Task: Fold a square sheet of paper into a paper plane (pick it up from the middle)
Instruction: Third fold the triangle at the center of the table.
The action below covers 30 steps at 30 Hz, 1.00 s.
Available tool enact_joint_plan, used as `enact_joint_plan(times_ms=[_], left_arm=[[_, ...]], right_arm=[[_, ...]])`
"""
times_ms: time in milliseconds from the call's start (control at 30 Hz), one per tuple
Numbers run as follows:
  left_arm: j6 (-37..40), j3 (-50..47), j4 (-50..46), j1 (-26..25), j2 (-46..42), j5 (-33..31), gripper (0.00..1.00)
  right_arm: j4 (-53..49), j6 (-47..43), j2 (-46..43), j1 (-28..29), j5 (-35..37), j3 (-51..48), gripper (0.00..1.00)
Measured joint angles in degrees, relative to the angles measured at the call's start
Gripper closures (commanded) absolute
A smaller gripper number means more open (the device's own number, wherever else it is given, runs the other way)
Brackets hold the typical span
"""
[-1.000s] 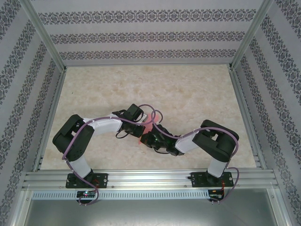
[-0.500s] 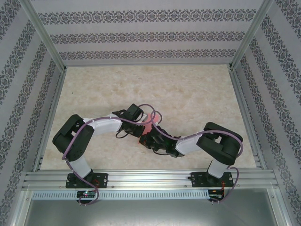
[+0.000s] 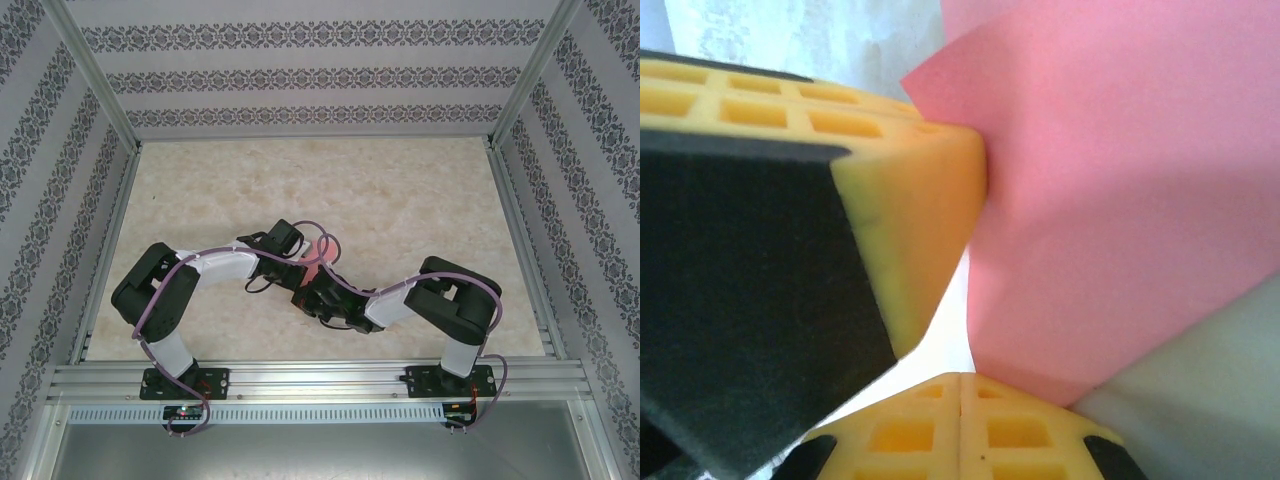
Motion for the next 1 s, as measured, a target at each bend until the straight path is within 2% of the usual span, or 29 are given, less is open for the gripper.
enact_joint_plan(times_ms=[233, 500, 733, 1000], left_arm=[[0.00, 0.00, 0.00, 0.00, 0.00, 0.00, 1.00], [0.00, 0.00, 0.00, 0.28, 0.00, 0.00, 1.00], [-0.02, 0.00, 0.00, 0.37, 0.00, 0.00, 1.00], [-0.02, 0.00, 0.00, 0.37, 0.00, -0.04, 1.00]], right_arm=[[-4.48, -1.11, -4.11, 0.28, 0.15, 0.63, 0.93], [-3.61, 0.22, 0.98, 0.72, 0.00, 2.95, 0.95], [-8.11, 0.33, 0.57, 0.74, 0.24, 4.81, 0.95], [-15.89, -2.08, -10.49, -1.57, 1.38, 2.32, 0.93]])
